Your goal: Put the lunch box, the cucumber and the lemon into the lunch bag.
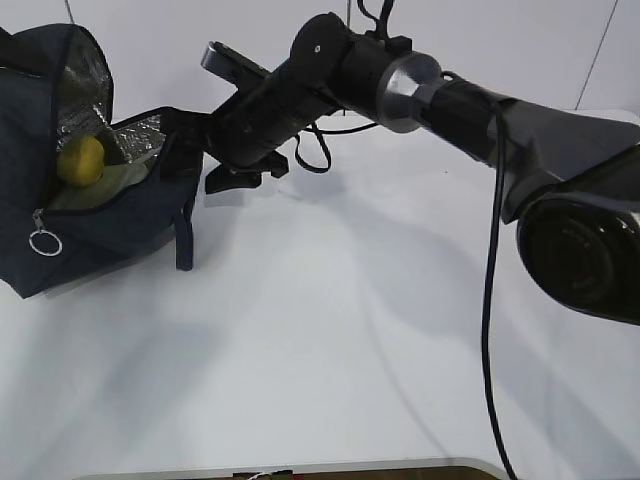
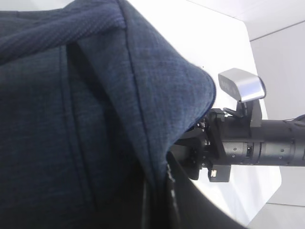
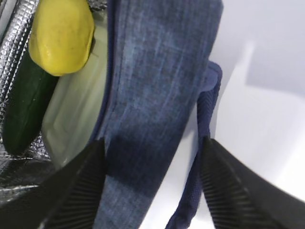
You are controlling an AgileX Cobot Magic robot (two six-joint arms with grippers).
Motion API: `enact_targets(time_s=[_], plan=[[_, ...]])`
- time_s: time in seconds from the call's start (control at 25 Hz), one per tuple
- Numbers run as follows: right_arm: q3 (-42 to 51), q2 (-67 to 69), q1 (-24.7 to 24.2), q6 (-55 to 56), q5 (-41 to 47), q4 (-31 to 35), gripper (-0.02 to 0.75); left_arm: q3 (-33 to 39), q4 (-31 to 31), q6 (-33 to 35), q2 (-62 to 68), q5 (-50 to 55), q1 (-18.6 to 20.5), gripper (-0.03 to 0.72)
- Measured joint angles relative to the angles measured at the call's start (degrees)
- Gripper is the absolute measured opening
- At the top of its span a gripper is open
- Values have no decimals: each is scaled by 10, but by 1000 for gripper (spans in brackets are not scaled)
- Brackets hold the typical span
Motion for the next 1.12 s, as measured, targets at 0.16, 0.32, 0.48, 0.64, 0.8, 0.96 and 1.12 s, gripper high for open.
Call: enact_targets(time_s=[0.16, 0.32, 0.48, 0.64, 0.8, 0.96, 1.12], plan=[[0, 0, 0, 0, 4, 1, 495, 0, 0, 0, 0, 0, 0, -14], [0, 0, 2, 0, 13, 2, 495, 0, 0, 0, 0, 0, 0, -14], [0, 2, 6, -2, 15, 2, 478, 0, 0, 0, 0, 0, 0, -14], [0, 3, 7, -2, 22, 3, 298, 0, 0, 0, 0, 0, 0, -14], [0, 3, 7, -2, 37, 3, 48, 0, 1, 0, 0, 0, 0, -14], [0, 3, 7, -5, 58, -4, 16, 0, 9, 0, 0, 0, 0, -14], [-17, 3, 7, -12, 102, -57, 16, 0, 43, -18, -2, 5, 0, -14]])
